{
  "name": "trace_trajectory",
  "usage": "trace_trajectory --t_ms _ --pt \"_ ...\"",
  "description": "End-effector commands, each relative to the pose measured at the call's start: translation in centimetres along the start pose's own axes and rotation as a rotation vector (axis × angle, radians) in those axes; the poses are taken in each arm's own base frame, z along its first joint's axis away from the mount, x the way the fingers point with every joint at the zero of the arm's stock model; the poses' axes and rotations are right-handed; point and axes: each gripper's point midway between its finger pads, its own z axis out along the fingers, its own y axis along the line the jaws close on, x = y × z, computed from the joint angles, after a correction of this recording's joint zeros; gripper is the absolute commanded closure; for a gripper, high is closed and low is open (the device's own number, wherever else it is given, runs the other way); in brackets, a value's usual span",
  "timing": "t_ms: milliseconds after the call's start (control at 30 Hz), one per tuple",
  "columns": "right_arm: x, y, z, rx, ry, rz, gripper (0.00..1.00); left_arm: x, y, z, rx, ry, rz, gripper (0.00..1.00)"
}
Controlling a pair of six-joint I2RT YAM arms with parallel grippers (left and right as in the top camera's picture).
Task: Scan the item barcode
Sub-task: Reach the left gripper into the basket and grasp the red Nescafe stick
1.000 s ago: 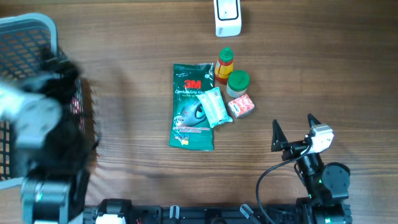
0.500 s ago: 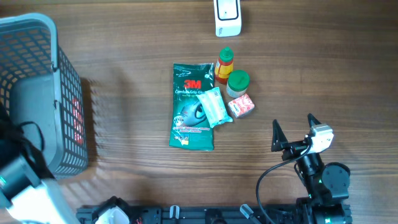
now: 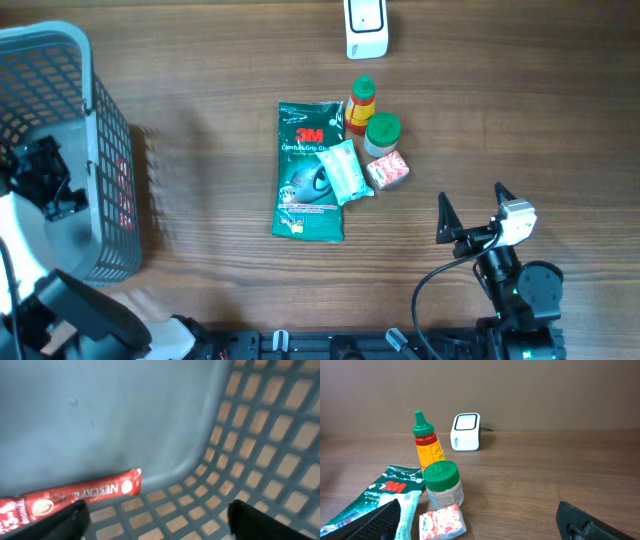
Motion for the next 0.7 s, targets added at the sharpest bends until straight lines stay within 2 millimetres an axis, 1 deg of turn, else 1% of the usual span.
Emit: trace_trajectory --t_ms 0,133,267,400,567,667 --pt "-0.2 -0.2 0.0 0.011 -0.006 0.013 0.00 2.9 -0.4 0.7 0.006 0.095 0.039 0.00" --pt "-0.2 -0.2 0.0 0.011 -0.006 0.014 0.00 4.1 0.0 1.9 -0.044 0.064 0.070 0.00" --pt "-0.2 -0.2 0.0 0.011 -0.006 0.013 0.00 3.7 1.9 3.6 -0.143 0.005 0.020 0.00" --pt "-0.2 -0.2 0.0 0.011 -0.006 0.013 0.00 3.5 3.1 5.7 -0.189 0.024 0.007 0.00" --pt "-0.2 -0.2 0.0 0.011 -0.006 0.013 0.00 3.9 4.4 8.3 -0.226 0.079 -0.010 0.00" --pt "-0.2 -0.2 0.0 0.011 -0.006 0.013 0.00 4.0 5.4 9.4 -0.259 0.098 -0.014 0.00"
